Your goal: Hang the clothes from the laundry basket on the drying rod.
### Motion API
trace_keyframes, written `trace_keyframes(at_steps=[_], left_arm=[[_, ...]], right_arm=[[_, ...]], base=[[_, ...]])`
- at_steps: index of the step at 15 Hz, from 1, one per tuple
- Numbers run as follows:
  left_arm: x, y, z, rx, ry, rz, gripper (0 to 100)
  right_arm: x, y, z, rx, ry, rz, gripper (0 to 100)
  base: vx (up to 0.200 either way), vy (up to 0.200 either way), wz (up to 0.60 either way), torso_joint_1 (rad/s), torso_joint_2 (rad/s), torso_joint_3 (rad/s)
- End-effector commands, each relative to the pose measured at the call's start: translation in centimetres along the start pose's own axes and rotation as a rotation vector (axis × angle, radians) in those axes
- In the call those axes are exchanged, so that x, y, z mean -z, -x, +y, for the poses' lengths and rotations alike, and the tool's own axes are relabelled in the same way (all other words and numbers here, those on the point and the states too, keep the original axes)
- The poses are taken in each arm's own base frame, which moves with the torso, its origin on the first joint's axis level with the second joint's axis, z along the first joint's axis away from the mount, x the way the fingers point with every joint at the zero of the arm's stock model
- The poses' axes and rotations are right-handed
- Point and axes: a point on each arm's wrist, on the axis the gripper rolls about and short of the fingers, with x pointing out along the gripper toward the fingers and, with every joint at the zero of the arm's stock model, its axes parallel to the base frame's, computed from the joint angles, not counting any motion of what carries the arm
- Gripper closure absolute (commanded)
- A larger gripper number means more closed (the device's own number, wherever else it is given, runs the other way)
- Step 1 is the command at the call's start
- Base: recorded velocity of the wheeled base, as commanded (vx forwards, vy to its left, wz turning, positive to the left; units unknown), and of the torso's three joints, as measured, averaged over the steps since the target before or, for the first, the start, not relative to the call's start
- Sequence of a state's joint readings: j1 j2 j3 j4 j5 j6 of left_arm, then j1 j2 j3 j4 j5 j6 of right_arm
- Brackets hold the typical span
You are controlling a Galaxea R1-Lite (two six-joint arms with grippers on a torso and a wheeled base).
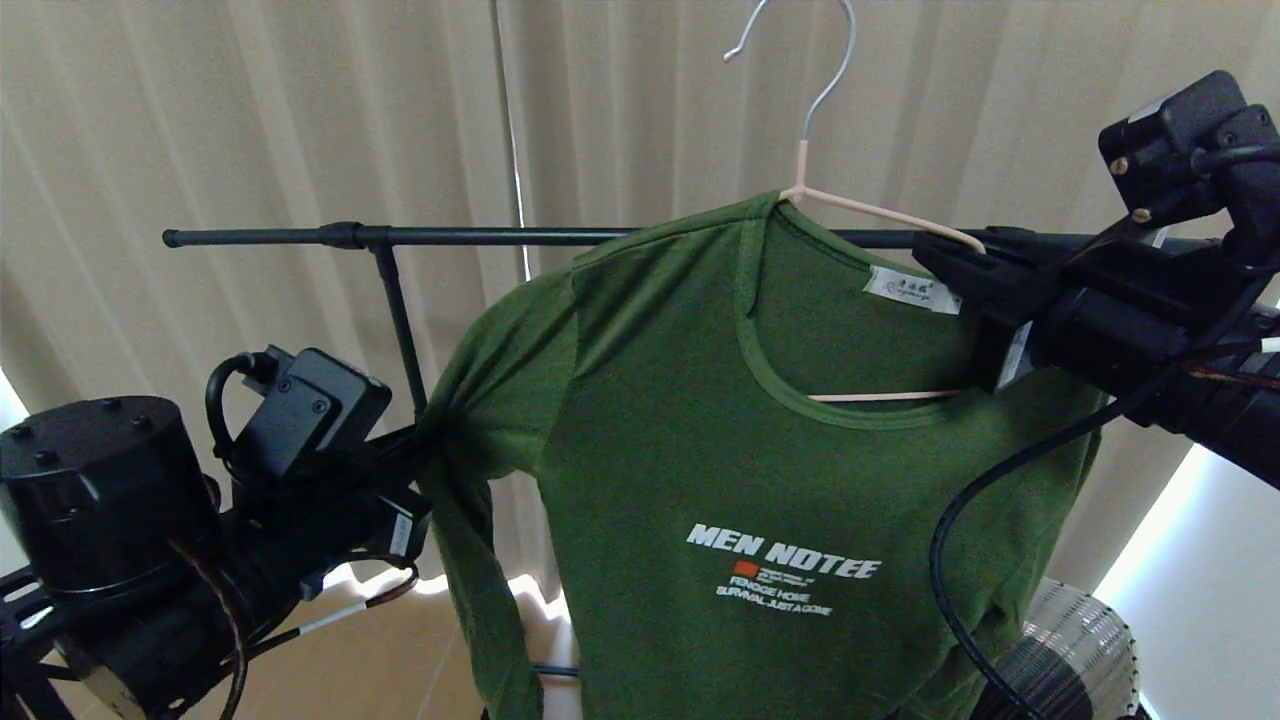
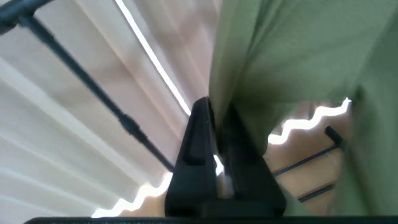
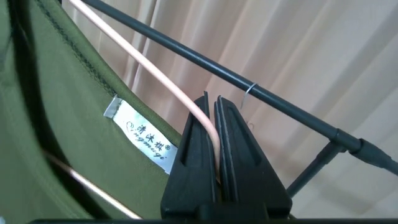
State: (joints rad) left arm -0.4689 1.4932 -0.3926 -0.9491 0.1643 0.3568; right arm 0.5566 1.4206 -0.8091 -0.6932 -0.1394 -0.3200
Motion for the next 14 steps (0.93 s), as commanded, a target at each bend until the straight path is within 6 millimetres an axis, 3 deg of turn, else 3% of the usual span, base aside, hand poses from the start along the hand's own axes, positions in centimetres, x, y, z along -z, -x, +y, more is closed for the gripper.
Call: trace_keyframes(at_steps=[1, 7, 14], left_arm=[[1.0, 0.2, 0.8, -0.037, -0.003, 0.038, 100], [2.7, 2.3, 2.1, -0.106, 0.007, 0.081, 100], [2.8, 2.2, 2.0, -0.096, 0.007, 0.087, 100]], right_arm=[[0.1, 0.2, -0.1, 0.011, 0.001, 0.007, 100], [0.7, 0.2, -1.6, 0.076, 0.011, 0.038, 100], [0.9, 0.4, -2.0, 0.084, 0.016, 0.066, 100]], base=[[0.0, 0.0, 0.0, 0.0, 0.0, 0.0], [0.0, 0.0, 0.0, 0.0, 0.0, 0.0], [0.0, 0.0, 0.0, 0.0, 0.0, 0.0]])
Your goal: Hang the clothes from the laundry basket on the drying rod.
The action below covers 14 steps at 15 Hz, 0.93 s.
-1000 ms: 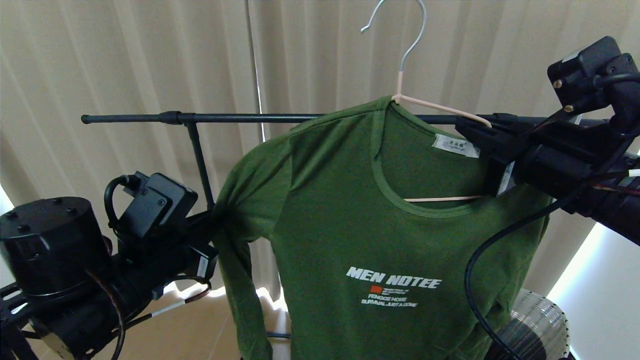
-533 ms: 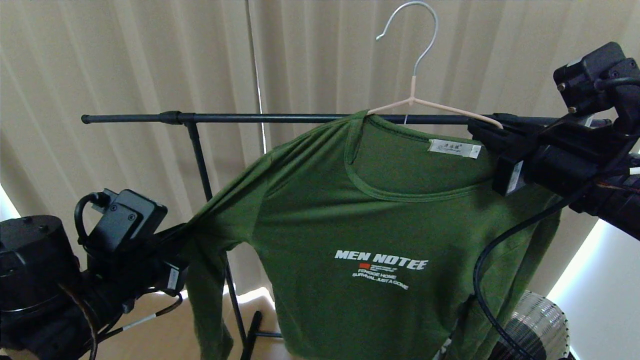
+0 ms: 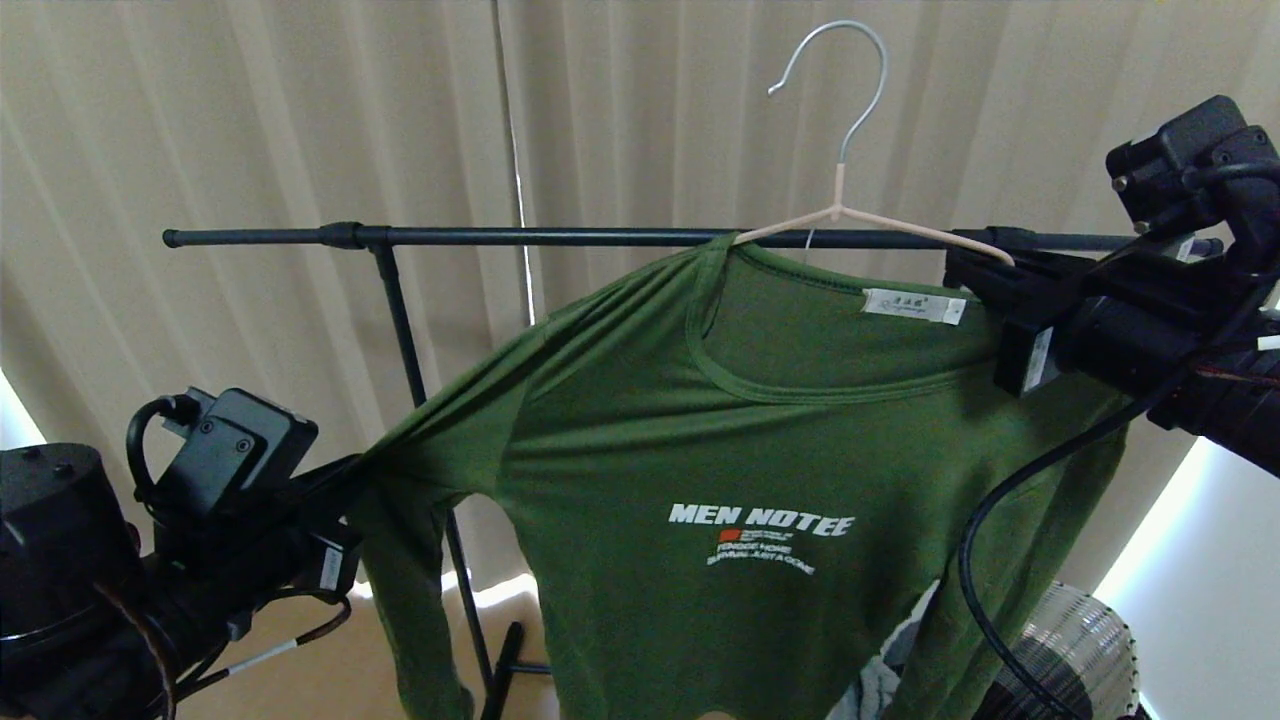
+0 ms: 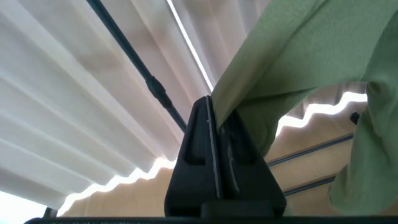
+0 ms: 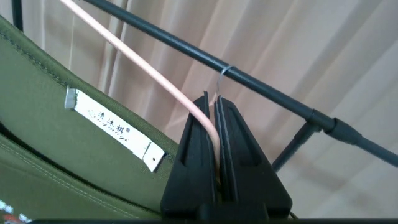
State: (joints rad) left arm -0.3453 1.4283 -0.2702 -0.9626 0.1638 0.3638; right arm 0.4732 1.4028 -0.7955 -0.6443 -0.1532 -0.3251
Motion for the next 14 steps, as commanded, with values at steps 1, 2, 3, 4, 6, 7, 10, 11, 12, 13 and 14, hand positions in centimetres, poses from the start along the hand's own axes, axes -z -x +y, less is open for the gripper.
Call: trace_keyframes(at_steps=[1, 2, 3, 4, 6, 7, 10, 11, 12, 13, 14], left_arm=[[-0.1, 0.1, -0.1, 0.002, -0.001, -0.005, 100], [-0.1, 0.1, -0.1, 0.003, -0.002, -0.007, 0], [-0.2, -0.1, -0.1, 0.004, -0.003, -0.009, 0], [-0.3, -0.1, -0.1, 0.008, -0.003, -0.012, 0], [-0.3, 0.1, -0.2, 0.009, -0.003, -0.016, 0], [-0.5, 0.1, -0.2, 0.01, -0.002, -0.031, 0], [-0.8, 0.4, -0.2, -0.001, 0.008, -0.087, 0], [-0.9, 0.4, -0.2, -0.003, 0.015, -0.093, 0], [-1.0, 0.4, -0.1, -0.006, 0.019, -0.1, 0], [-1.1, 0.5, -0.1, -0.006, 0.023, -0.104, 0], [-1.1, 0.6, -0.1, -0.005, 0.028, -0.104, 0]], right_arm=[[-0.1, 0.2, -0.2, 0.005, 0.0, -0.003, 100], [-0.2, 0.2, -0.2, 0.006, -0.001, -0.004, 100], [-0.1, 0.2, -0.2, 0.005, 0.0, -0.003, 100], [-0.1, 0.2, -0.2, 0.005, 0.0, -0.003, 100], [-0.1, 0.2, -0.2, 0.005, 0.0, -0.003, 100], [-0.2, 0.3, -0.2, 0.007, -0.001, -0.004, 100], [0.3, 0.9, -0.7, 0.011, 0.008, 0.052, 100], [0.6, 1.2, -0.9, 0.01, 0.013, 0.09, 100], [0.7, 1.5, -0.9, 0.006, 0.015, 0.11, 100], [0.9, 2.3, -1.2, 0.002, 0.022, 0.161, 100], [1.0, 2.8, -1.4, 0.003, 0.027, 0.197, 100]], base=[[0.0, 0.0, 0.0, 0.0, 0.0, 0.0], [0.0, 0.0, 0.0, 0.0, 0.0, 0.0], [0.0, 0.0, 0.0, 0.0, 0.0, 0.0], [0.0, 0.0, 0.0, 0.0, 0.0, 0.0], [0.0, 0.0, 0.0, 0.0, 0.0, 0.0], [0.0, 0.0, 0.0, 0.0, 0.0, 0.0], [0.0, 0.0, 0.0, 0.0, 0.0, 0.0], [0.0, 0.0, 0.0, 0.0, 0.0, 0.0], [0.0, 0.0, 0.0, 0.0, 0.0, 0.0], [0.0, 0.0, 0.0, 0.0, 0.0, 0.0], [0.0, 0.0, 0.0, 0.0, 0.0, 0.0]])
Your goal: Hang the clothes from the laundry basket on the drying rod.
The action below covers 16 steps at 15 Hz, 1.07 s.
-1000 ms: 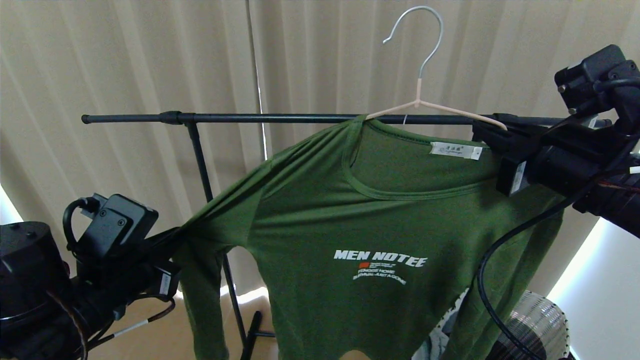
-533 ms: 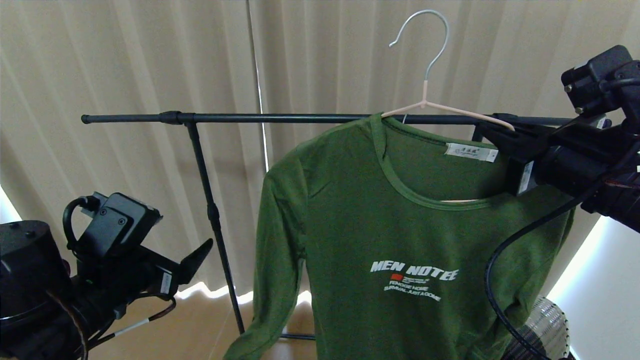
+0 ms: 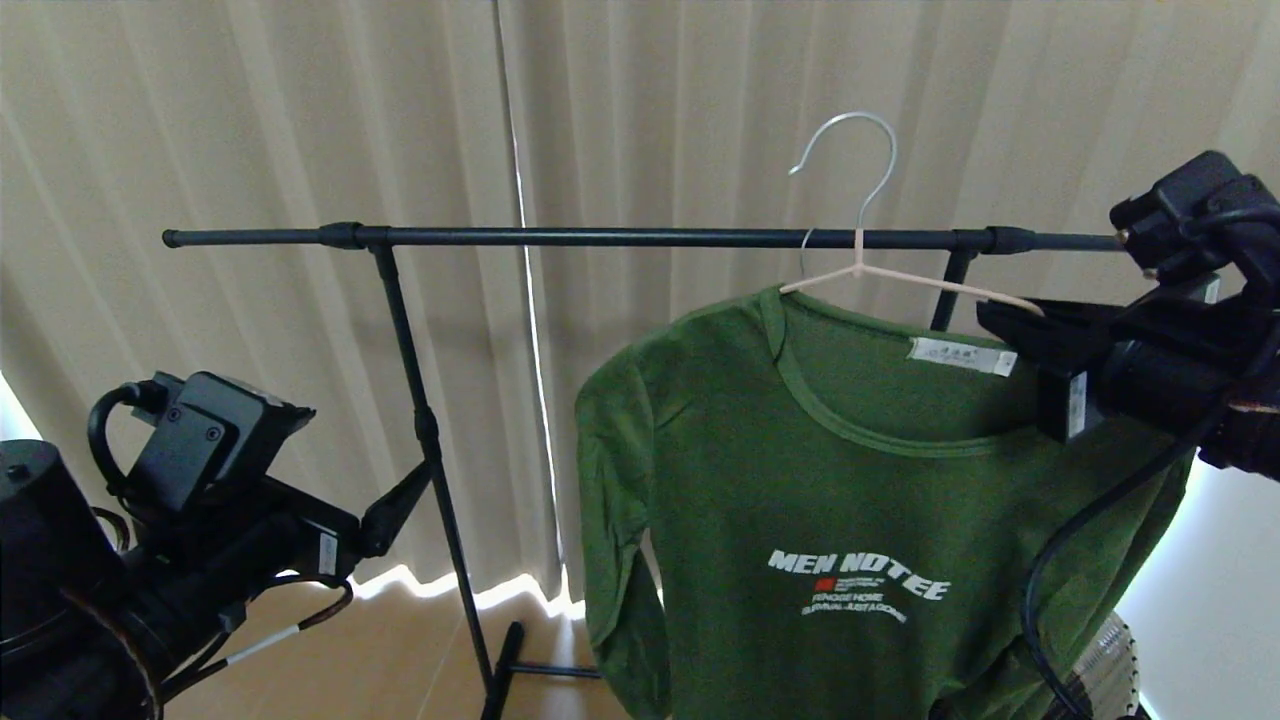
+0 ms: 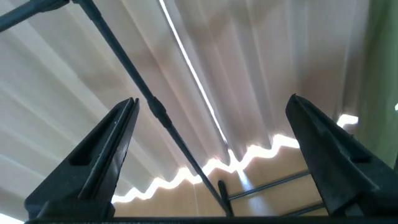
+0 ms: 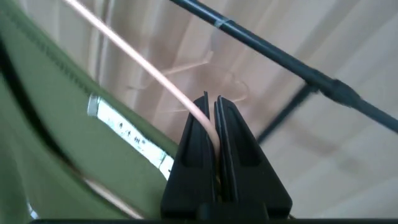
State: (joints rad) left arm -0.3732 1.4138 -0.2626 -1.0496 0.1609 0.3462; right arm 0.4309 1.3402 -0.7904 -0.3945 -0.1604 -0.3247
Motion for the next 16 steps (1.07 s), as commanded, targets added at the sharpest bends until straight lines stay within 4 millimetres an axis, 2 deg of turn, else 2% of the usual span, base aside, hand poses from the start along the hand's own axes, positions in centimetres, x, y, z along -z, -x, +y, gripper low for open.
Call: trace_keyframes(at_steps=[1, 5, 9, 12, 16], left_arm=[[-0.2, 0.1, 0.1, -0.002, 0.013, -0.008, 0], [-1.1, 0.0, 0.1, 0.016, 0.052, 0.003, 0], [-1.1, 2.3, 0.4, 0.069, 0.145, 0.12, 0], [-1.0, 4.2, 0.7, 0.128, 0.196, 0.106, 0], [0.5, 5.6, 0.3, 0.138, 0.198, 0.126, 0]], right_arm=[[0.0, 1.5, -0.6, 0.029, 0.002, 0.03, 100], [0.6, 1.5, -0.6, 0.071, 0.012, 0.098, 100], [1.3, 0.8, -0.3, 0.105, 0.022, 0.165, 100], [1.8, 0.3, -0.3, 0.112, 0.004, 0.192, 100], [2.0, 0.2, -1.0, 0.159, -0.015, 0.206, 100]], base=[[0.0, 0.0, 0.0, 0.0, 0.0, 0.0], [0.0, 0.0, 0.0, 0.0, 0.0, 0.0], [0.0, 0.0, 0.0, 0.0, 0.0, 0.0], [0.0, 0.0, 0.0, 0.0, 0.0, 0.0], [0.0, 0.0, 0.0, 0.0, 0.0, 0.0]])
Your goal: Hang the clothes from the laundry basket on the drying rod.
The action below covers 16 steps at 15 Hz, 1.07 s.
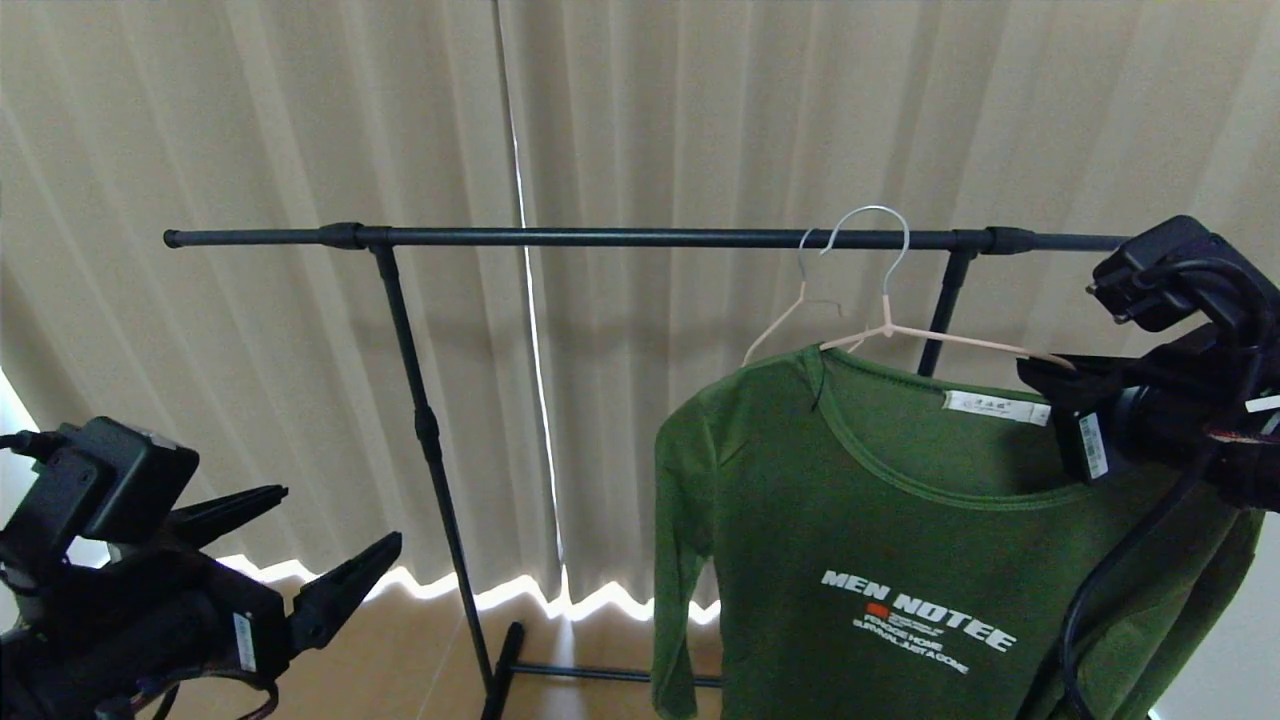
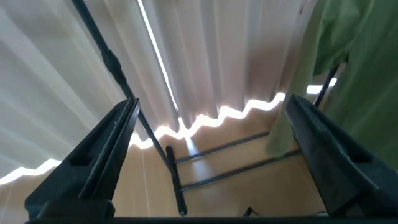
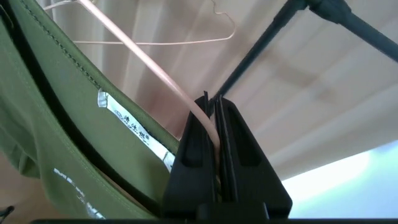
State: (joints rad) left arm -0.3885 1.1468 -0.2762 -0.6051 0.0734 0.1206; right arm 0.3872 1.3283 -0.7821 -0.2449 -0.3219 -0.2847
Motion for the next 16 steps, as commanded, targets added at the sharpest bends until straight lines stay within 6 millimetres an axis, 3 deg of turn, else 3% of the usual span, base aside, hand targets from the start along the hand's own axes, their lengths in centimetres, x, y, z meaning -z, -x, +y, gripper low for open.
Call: trace_keyframes(at_steps=[1, 6, 11, 16], left_arm=[[0.4, 0.7, 0.0, 0.0, -0.015, -0.006, 0], [0.1, 1.3, 0.0, -0.002, -0.024, -0.04, 0], [-0.1, 1.5, 0.1, -0.003, -0.018, -0.054, 0], [0.0, 1.5, 0.0, -0.003, -0.019, -0.052, 0]], right_arm=[[0.0, -0.3, -0.1, 0.008, -0.003, 0.006, 100], [-0.2, -1.9, 0.6, -0.008, -0.101, 0.024, 100], [-0.5, -1.9, 0.6, -0.004, -0.109, 0.009, 100], [-0.5, -1.9, 0.6, -0.005, -0.111, 0.007, 100]], base=[[0.0, 0.0, 0.0, 0.0, 0.0, 0.0], [0.0, 0.0, 0.0, 0.0, 0.0, 0.0], [0.0, 0.0, 0.0, 0.0, 0.0, 0.0], [0.2, 0.0, 0.0, -0.002, 0.0, 0.0]])
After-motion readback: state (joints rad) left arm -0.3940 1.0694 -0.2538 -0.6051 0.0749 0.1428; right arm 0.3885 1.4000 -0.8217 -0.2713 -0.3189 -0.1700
